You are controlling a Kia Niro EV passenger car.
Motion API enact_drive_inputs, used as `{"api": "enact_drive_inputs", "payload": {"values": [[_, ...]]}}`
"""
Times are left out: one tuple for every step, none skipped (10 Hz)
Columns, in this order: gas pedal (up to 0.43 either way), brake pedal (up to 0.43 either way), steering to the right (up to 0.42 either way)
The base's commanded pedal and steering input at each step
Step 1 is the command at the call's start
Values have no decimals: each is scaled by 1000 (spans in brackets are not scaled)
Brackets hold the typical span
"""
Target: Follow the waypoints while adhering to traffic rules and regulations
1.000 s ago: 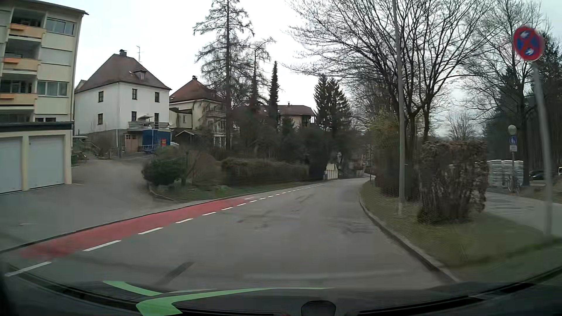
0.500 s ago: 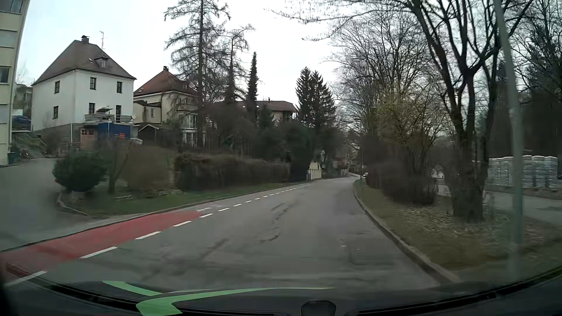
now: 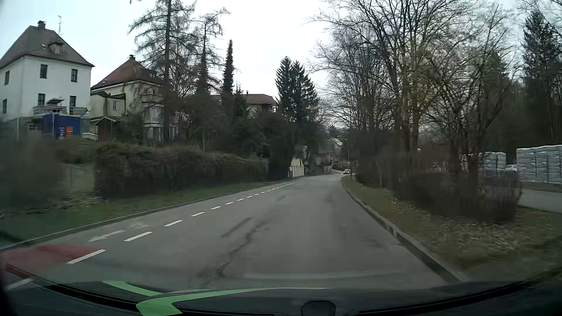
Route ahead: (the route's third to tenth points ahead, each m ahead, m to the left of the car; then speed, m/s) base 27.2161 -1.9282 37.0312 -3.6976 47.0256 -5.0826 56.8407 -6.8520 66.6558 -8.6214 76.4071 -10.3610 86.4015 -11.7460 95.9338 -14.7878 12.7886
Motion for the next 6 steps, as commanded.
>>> {"api": "enact_drive_inputs", "payload": {"values": [[0, 0, 37], [0, 0, 36], [0, 0, 34], [0, 0, 33], [0, 0, 32], [0, 0, 29]]}}
